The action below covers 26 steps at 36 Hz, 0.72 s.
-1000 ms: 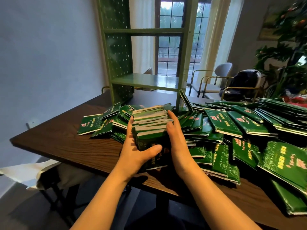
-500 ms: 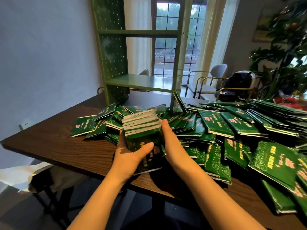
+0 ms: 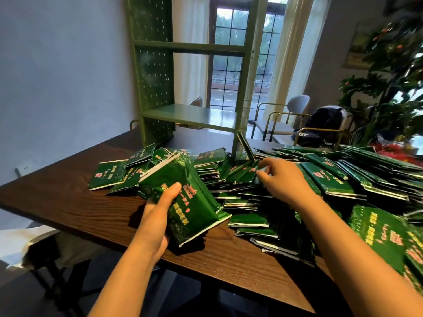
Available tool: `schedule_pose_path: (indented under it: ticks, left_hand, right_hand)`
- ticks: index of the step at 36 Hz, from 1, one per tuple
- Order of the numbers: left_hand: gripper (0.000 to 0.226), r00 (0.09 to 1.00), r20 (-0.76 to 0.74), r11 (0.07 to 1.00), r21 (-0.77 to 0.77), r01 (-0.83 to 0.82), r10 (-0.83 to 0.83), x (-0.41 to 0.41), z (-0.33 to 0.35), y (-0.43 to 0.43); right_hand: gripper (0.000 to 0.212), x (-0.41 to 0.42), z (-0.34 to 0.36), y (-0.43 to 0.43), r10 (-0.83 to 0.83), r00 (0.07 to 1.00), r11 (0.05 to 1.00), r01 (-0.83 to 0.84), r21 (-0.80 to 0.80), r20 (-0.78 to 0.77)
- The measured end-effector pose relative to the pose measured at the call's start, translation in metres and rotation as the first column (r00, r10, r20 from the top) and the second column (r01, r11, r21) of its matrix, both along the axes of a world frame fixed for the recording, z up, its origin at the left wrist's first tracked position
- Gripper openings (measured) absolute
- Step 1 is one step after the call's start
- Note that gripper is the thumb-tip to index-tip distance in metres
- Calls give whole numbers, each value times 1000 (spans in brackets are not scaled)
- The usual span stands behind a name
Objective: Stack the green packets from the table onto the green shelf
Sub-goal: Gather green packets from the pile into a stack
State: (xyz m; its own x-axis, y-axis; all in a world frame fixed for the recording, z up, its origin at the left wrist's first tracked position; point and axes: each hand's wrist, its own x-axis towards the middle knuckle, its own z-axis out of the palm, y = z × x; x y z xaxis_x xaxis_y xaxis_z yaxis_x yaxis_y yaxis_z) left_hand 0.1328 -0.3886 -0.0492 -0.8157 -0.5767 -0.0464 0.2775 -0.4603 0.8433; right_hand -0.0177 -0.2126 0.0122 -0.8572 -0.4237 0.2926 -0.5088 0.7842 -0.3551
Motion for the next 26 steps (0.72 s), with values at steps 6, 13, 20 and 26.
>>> schedule_pose_path:
  ticks: [6, 13, 20, 26]
  left_hand:
    - [63, 1000, 21, 1000, 7, -15, 15, -2, 2, 0]
    - [58, 999, 27, 999, -26, -21, 22, -1, 0, -1]
    - [49, 1000, 26, 999, -53, -10, 11, -1, 0, -2]
    - [53, 1000, 15, 999, -46, -1, 1, 0, -1, -4]
  right_hand:
    - [48, -14, -3, -11, -119, 991, 989, 113, 93, 62]
    - [62, -17, -15, -14, -204, 979, 962, 205, 182, -26]
    - [63, -19, -14, -5, -148, 989, 983, 147, 113, -3]
    - [50, -20, -18, 5, -20, 999, 997, 23, -72, 40]
